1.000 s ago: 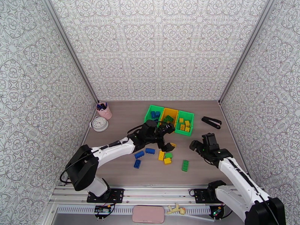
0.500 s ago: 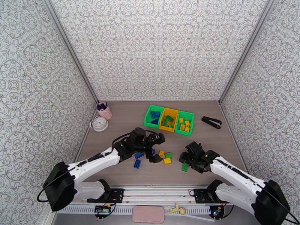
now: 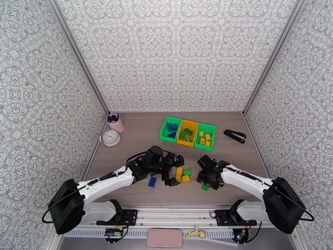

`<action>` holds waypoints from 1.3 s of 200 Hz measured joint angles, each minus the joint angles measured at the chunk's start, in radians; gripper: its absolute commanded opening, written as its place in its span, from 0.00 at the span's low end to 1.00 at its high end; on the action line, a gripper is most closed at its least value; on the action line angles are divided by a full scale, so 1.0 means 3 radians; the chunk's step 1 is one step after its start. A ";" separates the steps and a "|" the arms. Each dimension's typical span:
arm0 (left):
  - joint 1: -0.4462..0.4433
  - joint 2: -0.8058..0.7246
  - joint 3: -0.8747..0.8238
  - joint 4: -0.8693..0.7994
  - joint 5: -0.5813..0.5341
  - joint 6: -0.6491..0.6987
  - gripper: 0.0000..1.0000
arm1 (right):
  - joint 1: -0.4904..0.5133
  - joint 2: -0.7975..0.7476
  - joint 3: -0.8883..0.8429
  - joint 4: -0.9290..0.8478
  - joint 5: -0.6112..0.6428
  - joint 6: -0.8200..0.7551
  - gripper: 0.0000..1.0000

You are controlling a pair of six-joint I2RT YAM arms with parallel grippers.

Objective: Sort the legos into containers by color

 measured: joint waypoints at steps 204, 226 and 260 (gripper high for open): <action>0.0071 -0.0360 -0.0463 0.0605 -0.0599 -0.0417 1.00 | -0.0025 0.0047 0.0888 0.0214 0.0596 -0.0954 0.27; 0.0074 -0.0361 -0.0500 0.0759 -0.0870 -0.0668 1.00 | -0.0071 0.0198 0.1228 0.0397 0.0698 -0.1250 0.27; 0.0074 -0.0361 -0.0520 0.0916 -0.1269 -0.0889 1.00 | -0.0270 0.0572 0.1689 0.0623 0.0722 -0.1553 0.27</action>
